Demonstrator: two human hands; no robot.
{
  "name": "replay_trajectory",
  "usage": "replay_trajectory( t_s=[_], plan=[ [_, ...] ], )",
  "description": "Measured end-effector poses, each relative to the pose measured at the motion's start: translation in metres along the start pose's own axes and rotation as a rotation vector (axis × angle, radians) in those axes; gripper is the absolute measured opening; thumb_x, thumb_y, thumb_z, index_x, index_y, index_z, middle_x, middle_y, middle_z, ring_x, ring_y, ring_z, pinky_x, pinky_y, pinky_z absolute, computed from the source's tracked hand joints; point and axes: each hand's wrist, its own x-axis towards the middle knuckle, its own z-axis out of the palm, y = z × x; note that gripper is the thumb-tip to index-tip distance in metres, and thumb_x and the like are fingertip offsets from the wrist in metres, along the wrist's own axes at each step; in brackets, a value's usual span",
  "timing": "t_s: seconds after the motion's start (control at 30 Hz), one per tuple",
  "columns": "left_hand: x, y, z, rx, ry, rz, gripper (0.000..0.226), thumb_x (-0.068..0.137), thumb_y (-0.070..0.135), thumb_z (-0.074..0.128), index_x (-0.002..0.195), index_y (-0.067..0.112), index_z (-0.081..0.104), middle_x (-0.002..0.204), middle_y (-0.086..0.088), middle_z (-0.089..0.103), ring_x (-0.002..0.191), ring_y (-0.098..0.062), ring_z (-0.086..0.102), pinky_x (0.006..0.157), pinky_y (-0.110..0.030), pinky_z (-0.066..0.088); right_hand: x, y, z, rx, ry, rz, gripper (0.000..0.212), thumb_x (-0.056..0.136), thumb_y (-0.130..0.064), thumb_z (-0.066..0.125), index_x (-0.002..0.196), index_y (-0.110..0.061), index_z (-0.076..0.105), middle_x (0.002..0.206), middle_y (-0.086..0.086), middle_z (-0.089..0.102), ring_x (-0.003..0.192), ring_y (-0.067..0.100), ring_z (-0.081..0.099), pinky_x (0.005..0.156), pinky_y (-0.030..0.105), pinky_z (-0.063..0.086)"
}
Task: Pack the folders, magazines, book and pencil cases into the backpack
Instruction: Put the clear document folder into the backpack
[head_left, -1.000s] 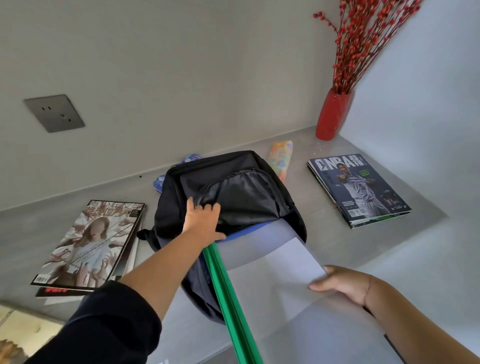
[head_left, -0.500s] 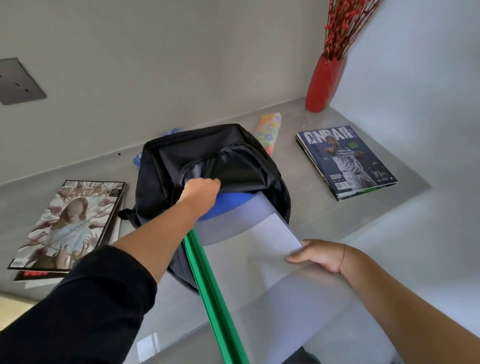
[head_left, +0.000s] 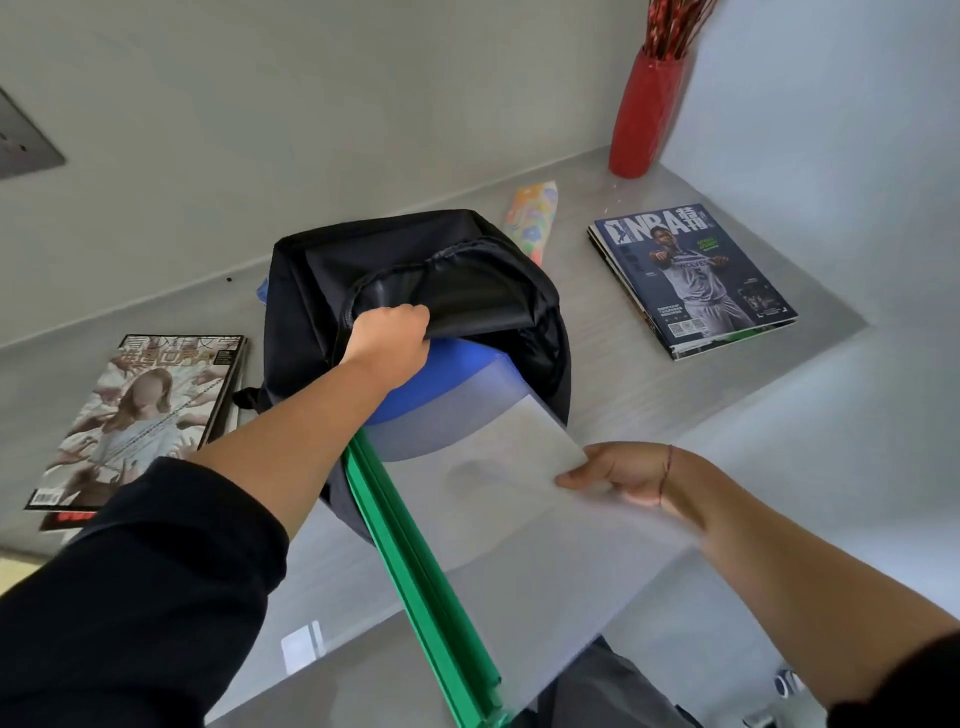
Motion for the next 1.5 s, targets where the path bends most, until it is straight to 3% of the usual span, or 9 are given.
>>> replay_trajectory(
  t_s=[0.1, 0.23, 0.47, 0.63, 0.83, 1.0, 1.17, 1.27, 1.5],
  plan=[
    [-0.002, 0.002, 0.001, 0.042, 0.001, 0.032, 0.008, 0.091, 0.014, 0.047, 0.091, 0.006, 0.051, 0.088, -0.014, 0.063, 0.065, -0.03, 0.049, 0.057, -0.033, 0.034, 0.004, -0.006, -0.004, 0.047, 0.025, 0.038, 0.024, 0.079, -0.016, 0.069, 0.101, -0.008, 0.074, 0.098, 0.011, 0.075, 0.085, 0.023, 0.072, 0.079, 0.031, 0.057],
    [-0.006, -0.001, 0.005, 0.212, -0.067, 0.134, 0.008, 0.091, 0.013, 0.049, 0.098, 0.009, 0.049, 0.098, -0.008, 0.06, 0.084, -0.028, 0.061, 0.056, -0.032, 0.032, 0.007, -0.021, -0.01, 0.093, 0.081, 0.001, 0.036, 0.071, -0.023, 0.072, 0.103, -0.006, 0.073, 0.1, 0.012, 0.073, 0.085, 0.023, 0.071, 0.091, 0.035, 0.051],
    [-0.022, -0.007, 0.017, 0.304, -0.092, 0.079, 0.037, 0.077, 0.007, 0.065, 0.106, 0.012, 0.044, 0.104, -0.005, 0.057, 0.096, -0.024, 0.059, 0.067, -0.033, 0.041, -0.003, -0.014, -0.019, 0.152, 0.217, -0.02, 0.027, 0.085, -0.025, 0.066, 0.104, -0.007, 0.072, 0.087, 0.013, 0.075, 0.067, 0.024, 0.072, 0.067, 0.031, 0.058],
    [-0.02, -0.016, 0.014, 0.232, -0.052, 0.062, 0.018, 0.085, 0.012, 0.056, 0.101, 0.009, 0.046, 0.095, -0.009, 0.061, 0.082, -0.029, 0.062, 0.055, -0.032, 0.037, 0.013, -0.006, 0.015, 0.034, 0.204, 0.002, 0.028, 0.087, -0.019, 0.064, 0.111, -0.005, 0.066, 0.101, 0.015, 0.07, 0.088, 0.03, 0.066, 0.096, 0.042, 0.05],
    [-0.016, -0.013, 0.008, 0.232, -0.023, 0.141, 0.012, 0.091, 0.016, 0.049, 0.1, 0.009, 0.046, 0.089, -0.01, 0.063, 0.075, -0.03, 0.063, 0.054, -0.031, 0.036, 0.016, -0.004, 0.018, 0.129, 0.158, -0.008, 0.013, 0.084, -0.019, 0.068, 0.089, -0.01, 0.075, 0.087, 0.009, 0.076, 0.075, 0.022, 0.073, 0.07, 0.03, 0.058],
    [-0.019, -0.007, 0.01, 0.292, -0.079, 0.216, 0.013, 0.09, 0.013, 0.052, 0.101, 0.011, 0.046, 0.09, -0.008, 0.062, 0.078, -0.029, 0.063, 0.054, -0.032, 0.035, 0.03, -0.056, 0.025, 0.013, 0.326, -0.128, 0.022, 0.088, -0.021, 0.064, 0.104, -0.006, 0.065, 0.085, 0.011, 0.067, 0.071, 0.023, 0.064, 0.071, 0.03, 0.053],
    [-0.023, -0.007, 0.011, 0.273, -0.096, 0.184, 0.015, 0.088, 0.01, 0.054, 0.099, 0.012, 0.044, 0.09, -0.007, 0.061, 0.078, -0.026, 0.062, 0.053, -0.031, 0.036, 0.053, -0.088, 0.038, -0.297, 0.52, -0.172, 0.056, 0.087, -0.029, 0.064, 0.132, 0.0, 0.046, 0.126, 0.017, 0.055, 0.115, 0.032, 0.054, 0.097, 0.038, 0.043],
    [-0.026, -0.004, 0.016, 0.254, -0.098, 0.091, 0.022, 0.086, 0.013, 0.057, 0.102, 0.012, 0.042, 0.095, -0.006, 0.06, 0.084, -0.025, 0.061, 0.055, -0.032, 0.038, 0.046, -0.077, 0.037, -0.255, 0.486, -0.176, 0.07, 0.084, -0.041, 0.066, 0.137, -0.003, 0.043, 0.135, 0.012, 0.05, 0.125, 0.03, 0.047, 0.1, 0.036, 0.038],
    [-0.017, 0.012, 0.019, 0.176, -0.109, 0.121, 0.03, 0.08, -0.005, 0.053, 0.106, 0.01, 0.049, 0.105, -0.007, 0.056, 0.094, -0.025, 0.058, 0.064, -0.032, 0.043, 0.043, -0.054, 0.036, -0.223, 0.589, -0.148, 0.028, 0.087, -0.014, 0.065, 0.109, 0.002, 0.061, 0.101, 0.017, 0.064, 0.092, 0.025, 0.056, 0.083, 0.033, 0.044]
  ],
)
